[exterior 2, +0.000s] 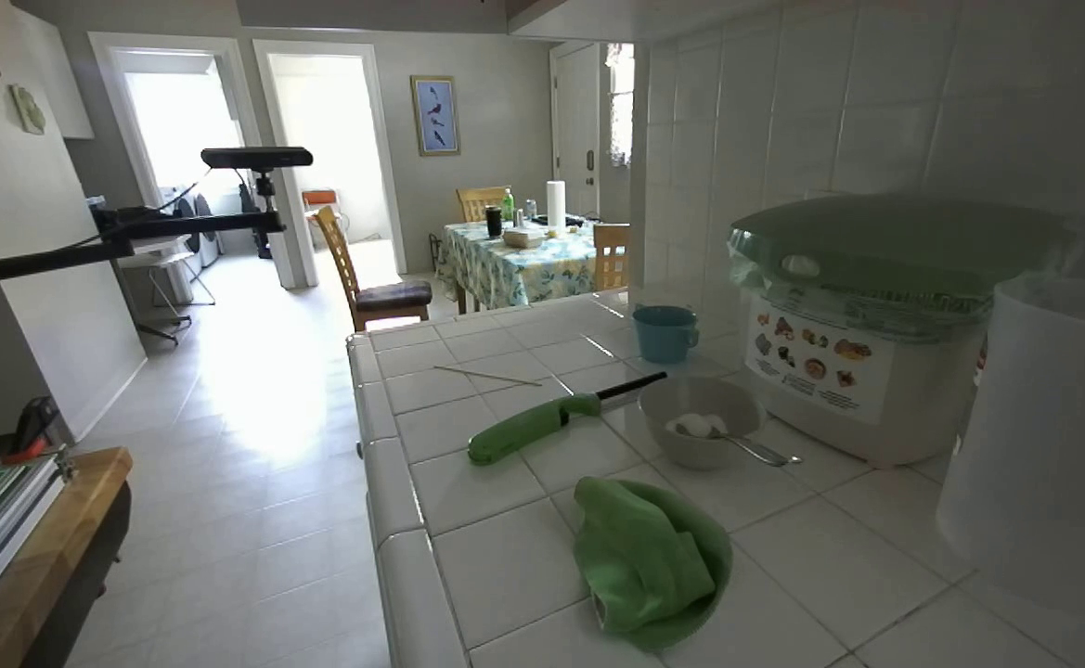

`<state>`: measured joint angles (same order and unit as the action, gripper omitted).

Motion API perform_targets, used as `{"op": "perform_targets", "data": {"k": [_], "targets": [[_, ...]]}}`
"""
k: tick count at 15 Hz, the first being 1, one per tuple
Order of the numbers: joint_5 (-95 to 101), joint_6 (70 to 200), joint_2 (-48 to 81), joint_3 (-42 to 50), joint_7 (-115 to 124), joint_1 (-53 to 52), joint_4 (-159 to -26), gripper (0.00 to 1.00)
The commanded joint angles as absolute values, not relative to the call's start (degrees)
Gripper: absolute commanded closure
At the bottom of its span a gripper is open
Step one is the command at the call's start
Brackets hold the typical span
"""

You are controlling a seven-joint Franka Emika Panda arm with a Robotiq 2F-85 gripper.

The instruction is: Open the cabinet door

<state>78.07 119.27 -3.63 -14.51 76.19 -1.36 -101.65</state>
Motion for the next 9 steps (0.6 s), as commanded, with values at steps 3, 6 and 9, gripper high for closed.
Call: {"op": "perform_targets", "data": {"k": [3, 6, 9], "targets": [[79.7, 116.0, 0.0, -11.8, 78.6, -4.6, -97.6, 0.0], [79.9, 115.2, 1.0, -11.2, 79.1, -5.4, -96.7, 0.0], [80.2, 113.7, 1.9, -10.9, 79.5, -5.9, -95.7, 0.0]]}}
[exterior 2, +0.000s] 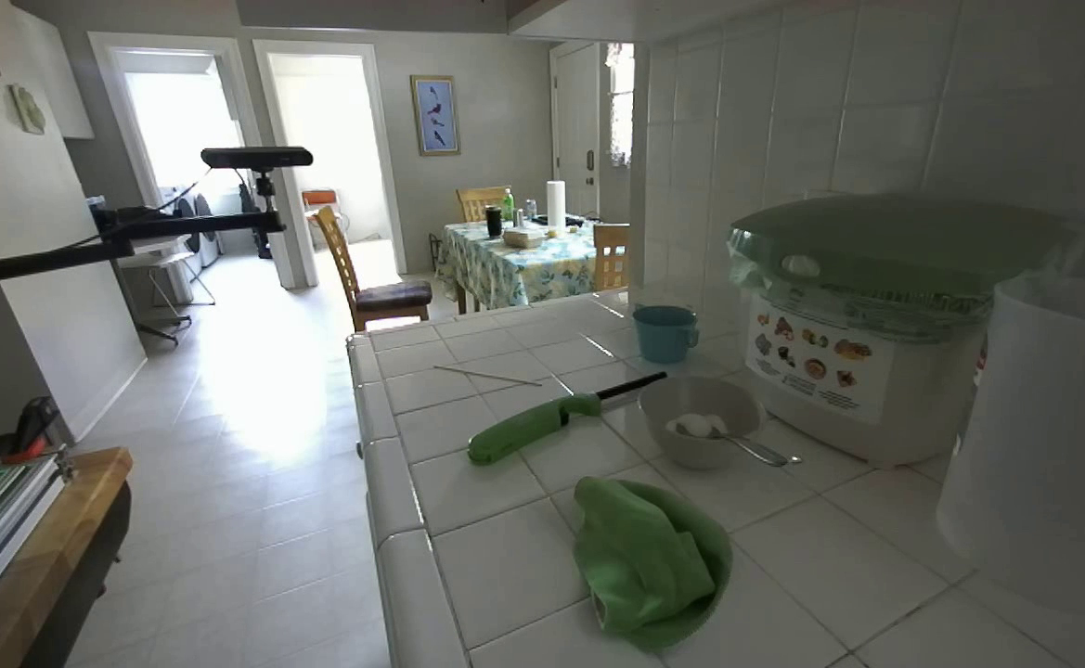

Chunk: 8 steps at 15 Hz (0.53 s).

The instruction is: Open the cabinet door

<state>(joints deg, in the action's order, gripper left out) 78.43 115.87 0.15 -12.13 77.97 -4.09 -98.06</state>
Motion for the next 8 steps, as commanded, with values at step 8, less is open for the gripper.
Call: {"op": "perform_targets", "data": {"k": [8], "targets": [[81.0, 111.5, 2.1, -10.3, 79.9, -6.9, -95.6, 0.0]]}}
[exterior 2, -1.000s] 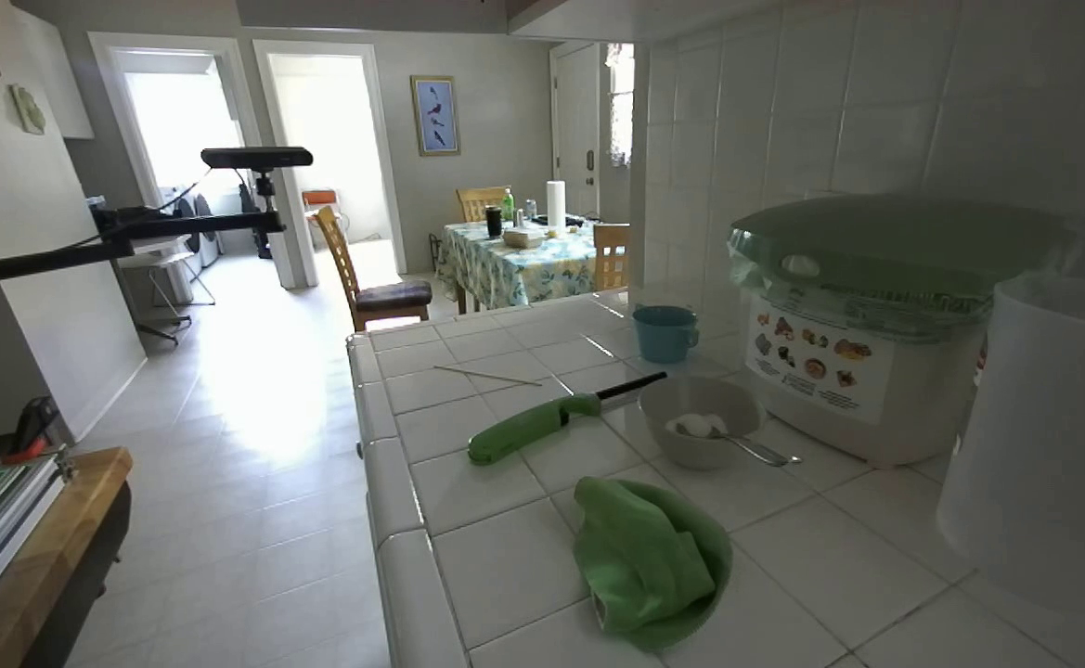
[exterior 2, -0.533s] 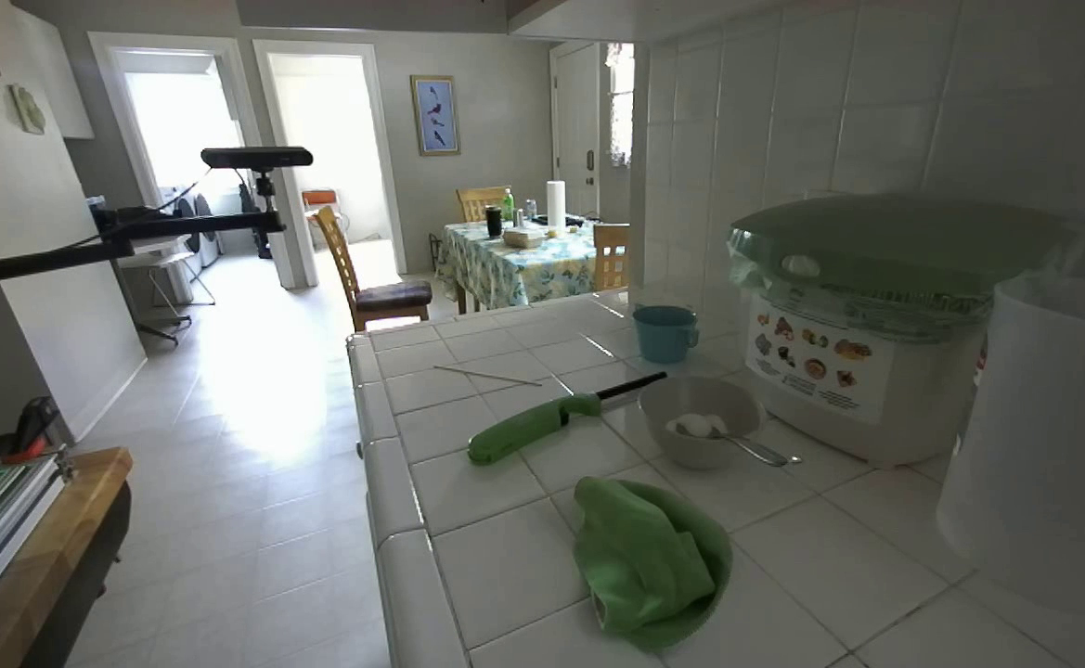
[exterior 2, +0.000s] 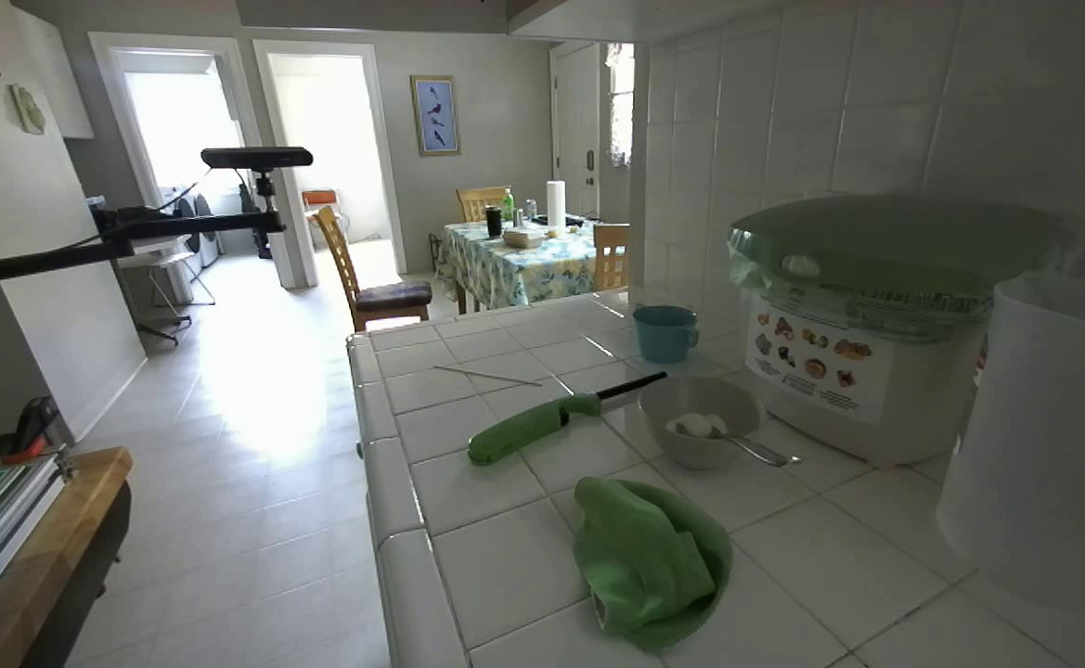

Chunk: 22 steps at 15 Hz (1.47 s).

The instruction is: Open the cabinet door

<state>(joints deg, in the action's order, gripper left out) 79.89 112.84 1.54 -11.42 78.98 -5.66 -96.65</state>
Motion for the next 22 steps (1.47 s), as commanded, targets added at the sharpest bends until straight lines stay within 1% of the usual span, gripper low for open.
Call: {"op": "perform_targets", "data": {"k": [1, 16, 22], "targets": [[81.1, 111.4, 1.7, -10.2, 80.0, -7.0, -96.0, 0.0], [81.4, 108.7, -4.2, -9.4, 80.1, -6.5, -101.7, 0.0], [80.6, 110.2, -5.7, -9.5, 79.3, -7.3, -102.3, 0.0]]}}
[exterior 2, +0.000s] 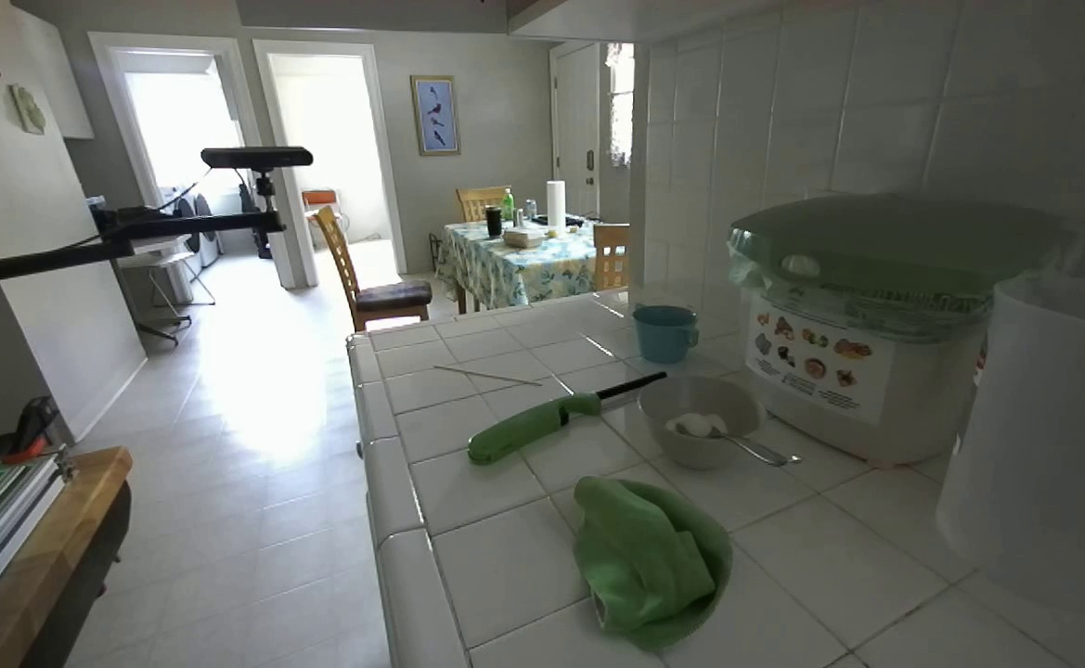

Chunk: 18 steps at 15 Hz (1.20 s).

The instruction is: Open the cabinet door

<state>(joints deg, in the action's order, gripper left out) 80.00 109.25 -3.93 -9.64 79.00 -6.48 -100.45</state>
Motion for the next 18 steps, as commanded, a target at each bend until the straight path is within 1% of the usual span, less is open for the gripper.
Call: {"op": "perform_targets", "data": {"k": [1, 12, 18], "targets": [[80.2, 110.9, -6.0, -9.7, 79.2, -7.6, -102.4, 0.0], [82.0, 116.6, -3.1, -10.3, 79.1, -8.7, -97.0, 0.0], [86.3, 114.2, 1.2, -10.2, 79.6, -8.7, -91.7, 0.0]]}}
